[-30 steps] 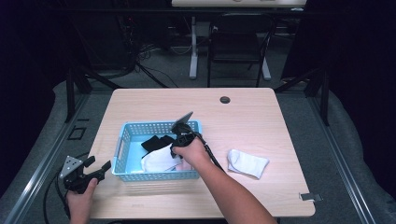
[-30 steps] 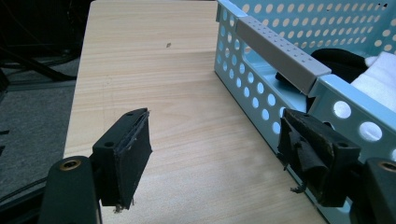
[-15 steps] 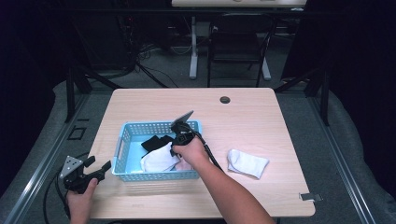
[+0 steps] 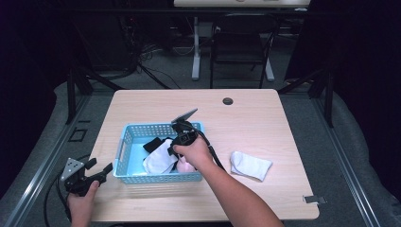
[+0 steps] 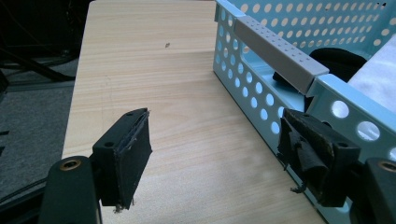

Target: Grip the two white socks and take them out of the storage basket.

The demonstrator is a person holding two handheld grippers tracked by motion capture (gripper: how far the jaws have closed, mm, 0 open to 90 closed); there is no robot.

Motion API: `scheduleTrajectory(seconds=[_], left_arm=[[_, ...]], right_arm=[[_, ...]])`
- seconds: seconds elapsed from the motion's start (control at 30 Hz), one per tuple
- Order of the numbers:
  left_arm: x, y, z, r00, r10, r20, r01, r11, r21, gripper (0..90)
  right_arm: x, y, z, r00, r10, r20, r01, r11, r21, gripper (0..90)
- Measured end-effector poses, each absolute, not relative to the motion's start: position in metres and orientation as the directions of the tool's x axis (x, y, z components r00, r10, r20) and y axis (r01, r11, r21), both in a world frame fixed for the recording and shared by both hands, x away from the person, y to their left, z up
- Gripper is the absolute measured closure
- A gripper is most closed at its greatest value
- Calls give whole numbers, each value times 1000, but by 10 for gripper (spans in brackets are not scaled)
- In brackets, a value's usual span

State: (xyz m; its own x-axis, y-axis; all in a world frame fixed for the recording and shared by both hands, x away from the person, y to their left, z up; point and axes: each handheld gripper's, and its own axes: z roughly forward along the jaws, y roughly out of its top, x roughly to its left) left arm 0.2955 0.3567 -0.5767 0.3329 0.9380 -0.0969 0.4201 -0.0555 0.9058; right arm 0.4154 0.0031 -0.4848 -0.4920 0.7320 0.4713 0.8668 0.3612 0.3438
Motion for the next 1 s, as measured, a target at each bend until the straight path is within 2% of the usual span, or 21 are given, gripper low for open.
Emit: scheduleTrajectory(seconds=[0.27, 0.5, 0.77, 1.0], left_arm=[[296, 356, -577, 334, 938, -95, 420, -58, 906, 252], [296, 356, -577, 335, 938, -94, 420, -59, 905, 252], [296, 356, -577, 335, 937, -94, 424, -60, 904, 252], [296, 355, -577, 335, 937, -95, 425, -61, 903, 252]], right_arm=[[410, -3, -468, -494, 684, 536, 864, 315, 393, 855], [401, -8, -454, -529, 663, 531, 836, 299, 460, 855], [382, -14, -434, -641, 689, 339, 701, 345, 624, 855], [359, -20, -417, -710, 681, 179, 531, 350, 772, 854]])
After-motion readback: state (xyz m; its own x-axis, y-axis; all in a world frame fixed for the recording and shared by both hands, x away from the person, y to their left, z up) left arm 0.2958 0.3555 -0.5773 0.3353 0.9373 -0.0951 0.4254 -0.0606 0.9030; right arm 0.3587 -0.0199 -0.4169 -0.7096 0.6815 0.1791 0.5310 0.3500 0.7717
